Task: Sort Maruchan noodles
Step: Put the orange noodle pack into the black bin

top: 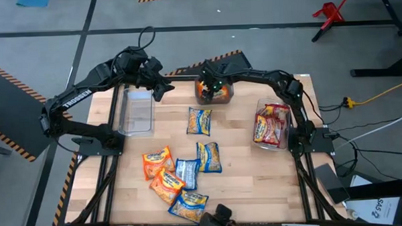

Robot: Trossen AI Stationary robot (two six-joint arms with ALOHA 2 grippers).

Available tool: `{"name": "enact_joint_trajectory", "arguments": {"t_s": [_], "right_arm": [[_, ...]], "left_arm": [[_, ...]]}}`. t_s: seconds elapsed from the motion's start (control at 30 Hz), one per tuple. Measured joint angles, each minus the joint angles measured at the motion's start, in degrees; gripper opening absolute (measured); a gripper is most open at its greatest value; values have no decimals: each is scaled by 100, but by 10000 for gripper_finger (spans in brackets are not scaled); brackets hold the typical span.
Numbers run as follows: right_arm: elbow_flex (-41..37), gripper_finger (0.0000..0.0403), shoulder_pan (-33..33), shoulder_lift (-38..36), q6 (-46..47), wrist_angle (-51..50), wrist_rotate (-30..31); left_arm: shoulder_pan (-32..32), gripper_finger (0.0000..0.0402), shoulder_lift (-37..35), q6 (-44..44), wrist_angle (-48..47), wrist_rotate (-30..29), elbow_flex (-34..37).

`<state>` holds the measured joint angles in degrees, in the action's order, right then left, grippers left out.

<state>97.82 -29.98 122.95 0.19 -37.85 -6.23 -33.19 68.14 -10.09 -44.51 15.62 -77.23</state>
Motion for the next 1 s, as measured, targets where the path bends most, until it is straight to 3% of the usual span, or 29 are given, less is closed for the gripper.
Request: {"name": "enact_joint_trajectory", "arguments": {"t_s": [0.1, 0.3, 0.5, 0.7, 0.8, 0.9, 1.0], "right_arm": [[11, 241, -7, 7, 248, 535, -654], [535, 241, -48, -56, 306, 316, -736], [883, 241, 3, -65, -52, -1140, 512], [879, 241, 2, -88, -187, -2124, 371], [878, 241, -51, -319, -163, -2272, 218], [885, 241, -104, -658, -139, -2357, 217], [879, 241, -196, -987, -36, -2506, 363]], "left_arm": [[-2, 179, 0, 4, 6, 1, 0], [-2, 179, 0, 7, 4, 4, 0], [-2, 179, 0, 7, -8, 8, 0], [-2, 179, -13, -473, 335, -112, 483], [-2, 179, 2, -1022, 1190, 57, 1263], [1, 179, 13, -1822, 2944, 313, 2093], [96, 179, 199, -2470, 4452, 72, 2658]]}}
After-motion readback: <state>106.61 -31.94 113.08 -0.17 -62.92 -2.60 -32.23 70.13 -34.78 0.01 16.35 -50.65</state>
